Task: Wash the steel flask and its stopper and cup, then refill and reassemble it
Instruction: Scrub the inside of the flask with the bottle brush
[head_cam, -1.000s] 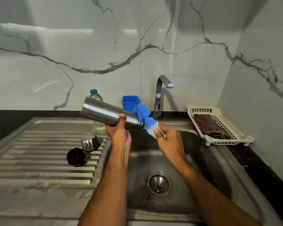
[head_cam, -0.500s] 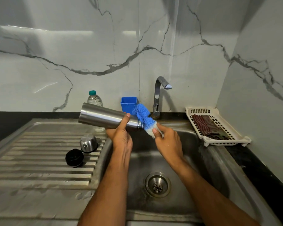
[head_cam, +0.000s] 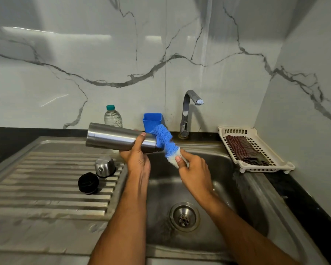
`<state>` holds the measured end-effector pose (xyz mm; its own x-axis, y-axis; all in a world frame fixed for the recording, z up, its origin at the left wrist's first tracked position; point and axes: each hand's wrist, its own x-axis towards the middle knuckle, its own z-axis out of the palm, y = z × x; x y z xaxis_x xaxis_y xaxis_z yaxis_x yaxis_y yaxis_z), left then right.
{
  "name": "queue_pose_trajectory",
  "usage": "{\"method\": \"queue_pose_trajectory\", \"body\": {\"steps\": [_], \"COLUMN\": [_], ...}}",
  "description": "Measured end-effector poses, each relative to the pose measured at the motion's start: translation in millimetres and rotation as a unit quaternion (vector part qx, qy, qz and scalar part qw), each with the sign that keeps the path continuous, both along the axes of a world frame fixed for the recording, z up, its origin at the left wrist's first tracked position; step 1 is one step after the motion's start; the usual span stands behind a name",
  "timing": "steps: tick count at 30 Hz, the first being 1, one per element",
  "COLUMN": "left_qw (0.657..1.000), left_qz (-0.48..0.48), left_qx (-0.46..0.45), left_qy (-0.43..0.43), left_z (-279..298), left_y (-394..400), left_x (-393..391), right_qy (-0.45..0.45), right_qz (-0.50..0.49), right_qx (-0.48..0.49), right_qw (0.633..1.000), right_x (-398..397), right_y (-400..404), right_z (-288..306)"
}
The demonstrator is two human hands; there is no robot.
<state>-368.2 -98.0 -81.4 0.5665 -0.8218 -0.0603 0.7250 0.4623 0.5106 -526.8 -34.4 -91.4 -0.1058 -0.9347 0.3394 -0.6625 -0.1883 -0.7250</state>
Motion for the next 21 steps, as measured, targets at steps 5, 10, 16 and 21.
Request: {"method": "queue_pose_trajectory", "body": {"steps": [5,10,16,21], "left_qw": [0.998,0.999,0.998,0.998], "left_qz": [-0.051,-0.052,0.007,0.007], "left_qx": [-0.040,-0.013,-0.024,-0.004], "left_qy": [-0.014,-0.002,0.060,0.057], "left_z": [-0.1,-1.8,-0.9,-2.0], "left_y": [1.6,-0.8,0.2,-1.0], "left_x": [-6.7,-3.9,-4.0,2.6], "right_qy": [-0.014,-0.011,-0.013,0.024], "right_qz": [-0.016,-0.019,-0.002,0.000], "right_qx": [0.000,-0.010,-0.031,-0.012], "right_qw": [1.000,1.000,0.999,1.000], "right_x": [-1.9,-7.3,-3.2,-2.5], "right_y": [-10.7,-11.4,2.6,8.2], "right_z": [10.5,10.8,7.0,1.9]}}
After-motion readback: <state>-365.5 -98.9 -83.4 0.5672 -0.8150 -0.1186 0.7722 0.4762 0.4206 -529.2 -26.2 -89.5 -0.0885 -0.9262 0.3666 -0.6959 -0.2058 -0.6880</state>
